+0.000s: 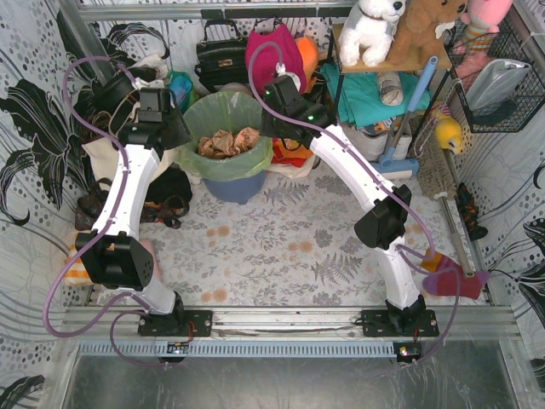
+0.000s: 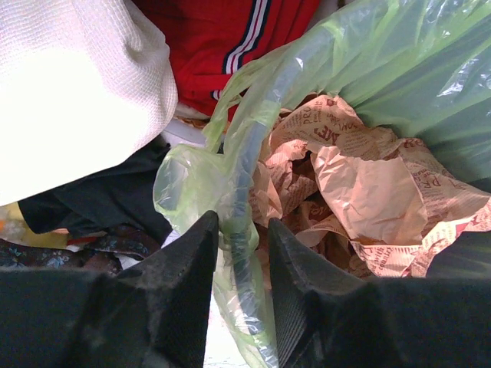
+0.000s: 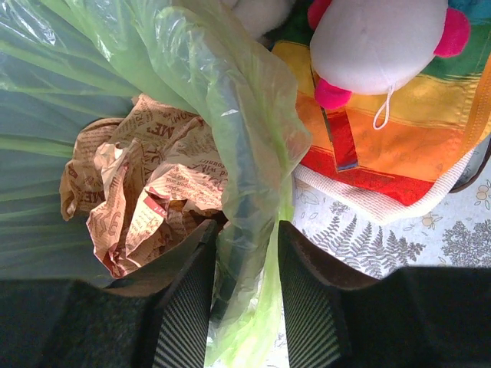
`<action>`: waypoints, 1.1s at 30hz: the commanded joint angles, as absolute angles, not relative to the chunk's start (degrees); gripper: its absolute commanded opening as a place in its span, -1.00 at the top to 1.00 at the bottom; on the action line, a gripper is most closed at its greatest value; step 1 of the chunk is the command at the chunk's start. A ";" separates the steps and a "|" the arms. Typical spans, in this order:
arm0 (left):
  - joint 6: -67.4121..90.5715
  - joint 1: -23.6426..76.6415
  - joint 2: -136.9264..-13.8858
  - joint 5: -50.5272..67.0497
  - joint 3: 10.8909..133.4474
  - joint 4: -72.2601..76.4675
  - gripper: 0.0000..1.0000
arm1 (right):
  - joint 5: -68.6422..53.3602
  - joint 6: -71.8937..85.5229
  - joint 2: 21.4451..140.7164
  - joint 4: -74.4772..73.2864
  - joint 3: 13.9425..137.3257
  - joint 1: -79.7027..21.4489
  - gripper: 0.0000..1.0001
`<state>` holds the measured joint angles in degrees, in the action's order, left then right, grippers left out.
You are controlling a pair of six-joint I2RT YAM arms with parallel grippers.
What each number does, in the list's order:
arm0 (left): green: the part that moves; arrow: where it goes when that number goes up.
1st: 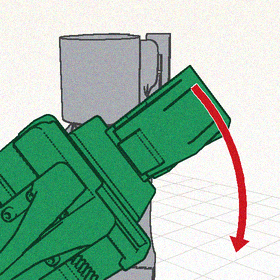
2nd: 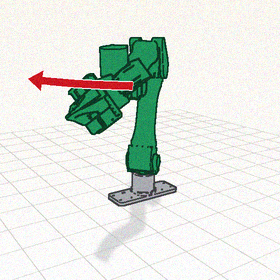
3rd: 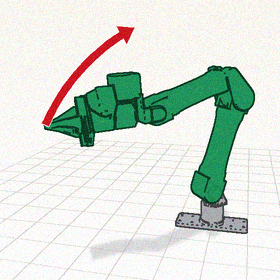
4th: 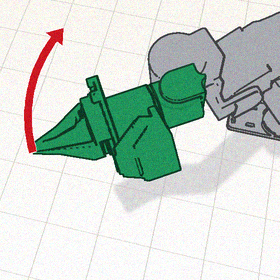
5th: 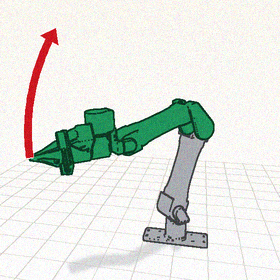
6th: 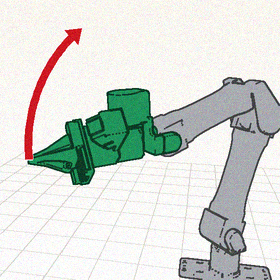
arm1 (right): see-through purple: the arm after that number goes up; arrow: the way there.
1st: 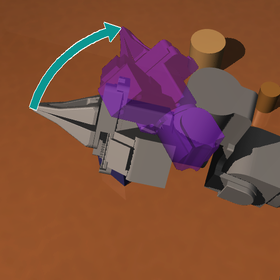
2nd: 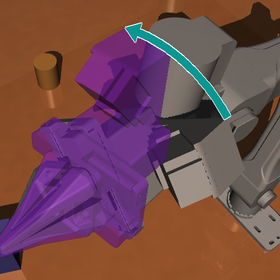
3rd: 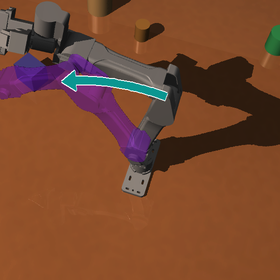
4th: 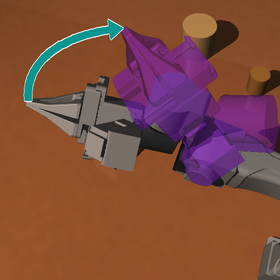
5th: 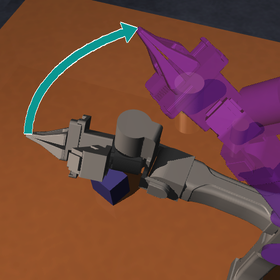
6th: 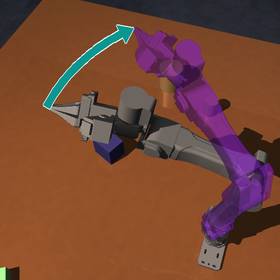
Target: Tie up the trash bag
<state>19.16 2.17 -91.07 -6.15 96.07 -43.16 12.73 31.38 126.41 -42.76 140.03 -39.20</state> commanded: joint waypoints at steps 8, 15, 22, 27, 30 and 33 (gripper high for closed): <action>17.67 1.85 -91.14 -5.54 96.86 -40.82 0.46 | 11.94 29.96 127.11 -42.19 139.77 -39.29 0.41; 16.29 1.84 -90.72 -4.34 96.35 -41.22 0.73 | 11.20 29.82 126.99 -42.16 140.39 -39.29 0.76; 16.28 1.93 -86.73 -1.07 96.70 -44.16 1.00 | 10.46 30.71 124.03 -44.09 140.78 -39.36 1.00; 16.39 2.21 -82.17 2.75 95.79 -47.39 1.00 | 8.81 31.34 117.13 -45.14 136.18 -39.55 1.00; 16.82 3.65 -79.22 5.61 94.49 -49.27 1.00 | 7.55 32.02 112.18 -46.10 131.50 -39.80 1.00; 17.75 6.62 -77.47 8.90 92.97 -50.99 1.00 | 6.33 33.05 106.58 -46.06 125.36 -40.27 1.00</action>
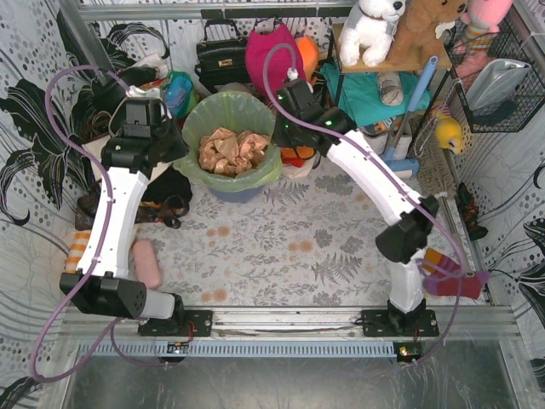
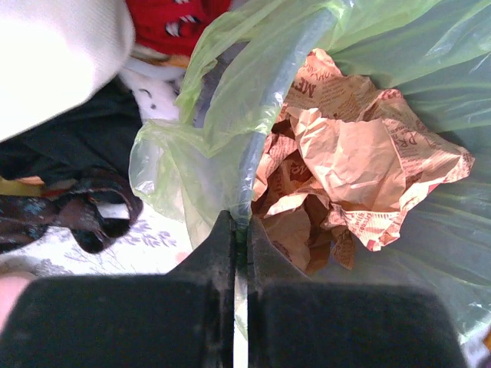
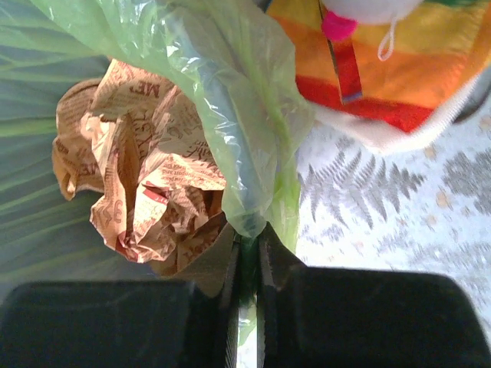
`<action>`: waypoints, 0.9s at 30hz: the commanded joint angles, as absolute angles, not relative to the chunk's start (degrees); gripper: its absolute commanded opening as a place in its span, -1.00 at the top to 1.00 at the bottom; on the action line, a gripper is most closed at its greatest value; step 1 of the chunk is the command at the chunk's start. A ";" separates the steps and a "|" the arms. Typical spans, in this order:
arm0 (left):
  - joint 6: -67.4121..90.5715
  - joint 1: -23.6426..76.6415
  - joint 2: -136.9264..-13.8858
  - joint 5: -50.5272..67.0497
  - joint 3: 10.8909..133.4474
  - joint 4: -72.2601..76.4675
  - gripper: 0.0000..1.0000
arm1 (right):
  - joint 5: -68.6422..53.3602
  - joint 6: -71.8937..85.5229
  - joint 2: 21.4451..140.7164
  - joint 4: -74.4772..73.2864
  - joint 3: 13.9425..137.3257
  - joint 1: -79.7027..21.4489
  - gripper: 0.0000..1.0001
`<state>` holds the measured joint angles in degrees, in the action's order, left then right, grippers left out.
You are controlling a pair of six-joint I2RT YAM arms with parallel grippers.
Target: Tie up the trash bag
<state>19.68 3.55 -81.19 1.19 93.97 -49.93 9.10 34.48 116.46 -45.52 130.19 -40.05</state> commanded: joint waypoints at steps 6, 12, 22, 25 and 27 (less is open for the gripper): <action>20.78 19.35 -74.56 7.30 91.74 -54.94 1.00 | 5.96 34.69 94.26 -46.75 112.43 -41.13 1.00; 27.43 29.71 -69.48 8.49 86.67 -54.84 1.00 | 5.78 38.04 81.33 -52.68 101.74 -41.13 1.00; 39.46 45.65 -62.42 13.24 77.22 -47.87 1.00 | -1.10 43.75 65.84 -59.66 89.18 -41.13 1.00; 41.44 48.58 -61.24 13.44 75.93 -47.43 1.00 | -2.79 44.53 63.01 -61.41 87.10 -41.13 1.00; 42.22 49.86 -61.09 13.57 75.68 -47.61 1.00 | -2.95 44.86 61.80 -62.76 86.40 -41.13 1.00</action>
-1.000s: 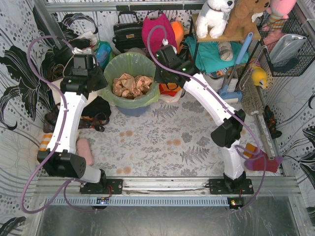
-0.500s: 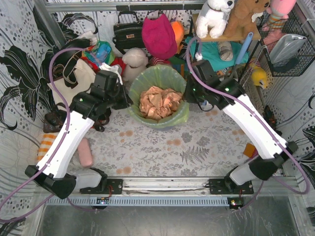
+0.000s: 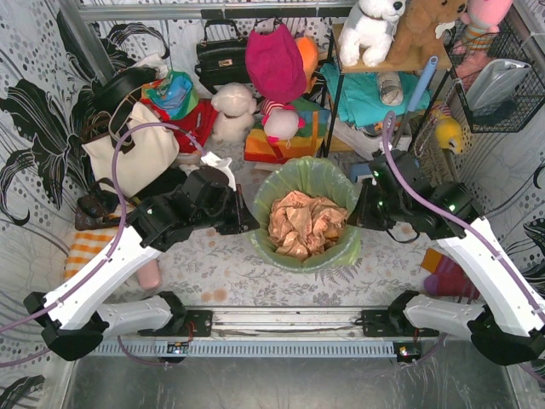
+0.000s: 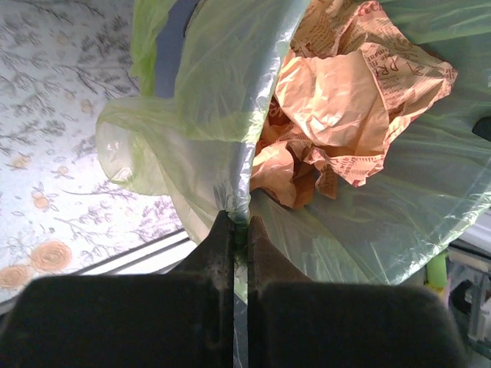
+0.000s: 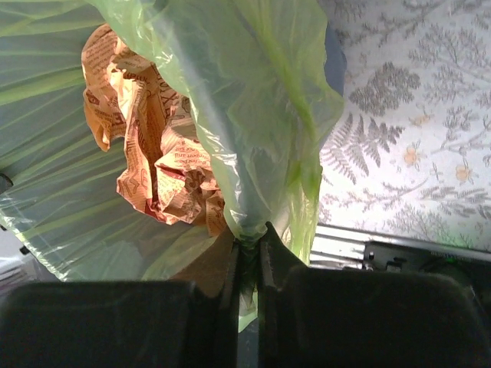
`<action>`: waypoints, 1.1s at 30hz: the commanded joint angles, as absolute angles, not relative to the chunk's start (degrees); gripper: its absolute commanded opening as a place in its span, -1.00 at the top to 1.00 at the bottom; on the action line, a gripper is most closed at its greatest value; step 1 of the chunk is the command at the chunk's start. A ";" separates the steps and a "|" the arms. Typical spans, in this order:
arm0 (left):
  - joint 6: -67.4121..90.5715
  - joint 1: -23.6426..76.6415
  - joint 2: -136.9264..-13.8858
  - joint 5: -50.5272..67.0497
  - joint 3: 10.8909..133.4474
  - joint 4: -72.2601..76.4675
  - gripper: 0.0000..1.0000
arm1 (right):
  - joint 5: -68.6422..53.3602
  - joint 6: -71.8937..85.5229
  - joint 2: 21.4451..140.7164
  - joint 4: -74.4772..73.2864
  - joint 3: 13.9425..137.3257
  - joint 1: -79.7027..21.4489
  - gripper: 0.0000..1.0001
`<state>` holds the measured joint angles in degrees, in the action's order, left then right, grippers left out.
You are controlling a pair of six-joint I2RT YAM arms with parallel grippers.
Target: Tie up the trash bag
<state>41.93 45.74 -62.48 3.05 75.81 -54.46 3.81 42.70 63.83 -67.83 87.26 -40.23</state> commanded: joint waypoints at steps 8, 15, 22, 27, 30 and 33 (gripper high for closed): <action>44.11 51.49 -61.65 15.10 76.49 -48.36 1.00 | -2.17 46.42 59.58 -65.20 84.56 -41.13 1.00; 44.79 51.50 -61.96 13.98 81.05 -51.85 1.00 | -1.54 46.29 60.66 -65.30 86.16 -41.09 1.00; 46.05 51.50 -61.03 13.38 82.09 -54.46 1.00 | -1.38 45.62 62.81 -65.85 87.92 -41.13 1.00; 46.67 51.49 -60.27 12.86 81.29 -55.37 0.77 | -0.06 45.50 63.31 -63.85 87.04 -41.13 0.96; 45.94 51.50 -60.85 11.34 81.50 -57.07 0.51 | 0.75 45.37 63.81 -62.63 86.17 -41.13 0.75; 45.53 51.50 -61.04 10.13 81.97 -57.37 0.33 | 2.28 45.35 64.33 -61.87 86.74 -41.13 0.53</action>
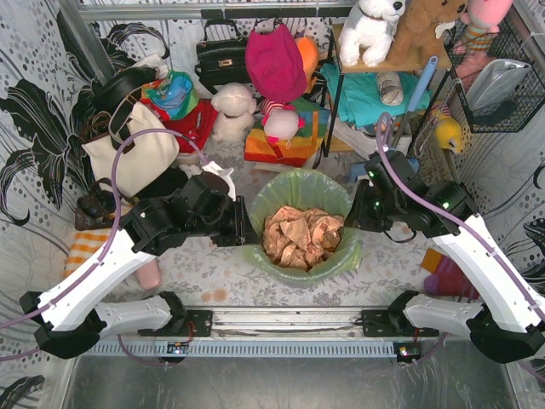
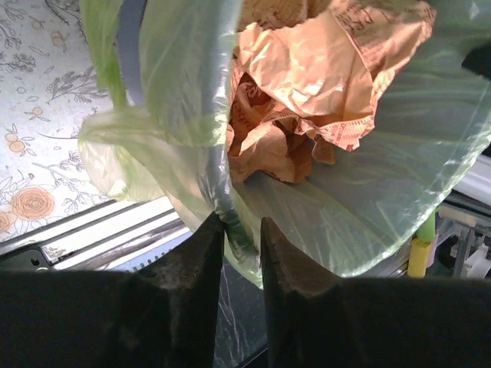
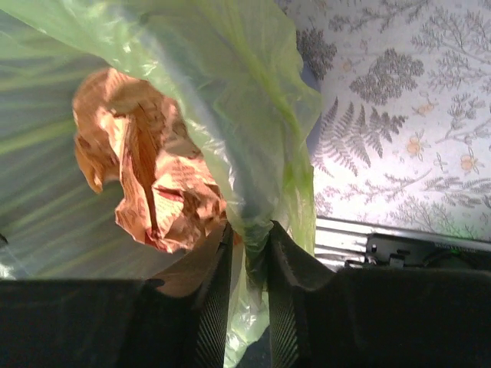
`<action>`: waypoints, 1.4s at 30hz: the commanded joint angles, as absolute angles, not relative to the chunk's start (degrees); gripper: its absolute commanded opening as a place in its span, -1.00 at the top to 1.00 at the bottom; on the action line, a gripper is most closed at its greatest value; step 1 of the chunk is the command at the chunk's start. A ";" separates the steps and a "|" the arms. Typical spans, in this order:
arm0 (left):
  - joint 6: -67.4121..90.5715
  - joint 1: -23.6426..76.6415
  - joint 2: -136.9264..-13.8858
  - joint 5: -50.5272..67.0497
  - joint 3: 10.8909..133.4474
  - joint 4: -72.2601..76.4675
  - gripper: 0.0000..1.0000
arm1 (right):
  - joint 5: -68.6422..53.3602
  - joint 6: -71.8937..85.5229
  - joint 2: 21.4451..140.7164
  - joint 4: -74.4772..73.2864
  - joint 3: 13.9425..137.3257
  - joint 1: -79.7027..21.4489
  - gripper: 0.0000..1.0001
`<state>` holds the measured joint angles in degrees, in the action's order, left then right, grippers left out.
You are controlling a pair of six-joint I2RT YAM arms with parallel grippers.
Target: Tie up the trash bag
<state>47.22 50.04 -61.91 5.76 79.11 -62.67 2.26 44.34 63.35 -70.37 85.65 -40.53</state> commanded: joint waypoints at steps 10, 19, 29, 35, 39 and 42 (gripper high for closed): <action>43.81 51.50 -61.63 0.09 88.59 -58.77 -0.26 | 10.26 42.58 63.81 -61.78 91.71 -41.13 -0.12; 43.94 51.42 -62.71 -2.68 83.75 -57.26 -0.33 | 11.15 41.99 62.55 -60.23 87.55 -41.13 -0.13; 45.56 51.41 -62.11 -2.43 83.13 -61.79 -0.25 | 11.11 39.77 61.75 -65.80 86.54 -41.13 -0.09; 46.17 51.40 -61.06 -0.72 82.18 -63.45 -0.16 | 7.99 38.90 60.45 -69.37 84.02 -41.13 -0.02; 45.34 51.41 -61.59 0.53 80.94 -62.74 -0.09 | 6.42 39.36 59.44 -68.61 81.70 -41.13 0.09; 44.60 51.42 -62.88 1.42 80.60 -62.14 0.11 | 5.75 39.61 59.68 -67.85 80.97 -41.13 0.22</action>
<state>45.32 51.18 -61.93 -0.12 81.47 -63.09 7.42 39.86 60.10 -67.22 81.91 -40.82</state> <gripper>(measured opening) 0.499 0.425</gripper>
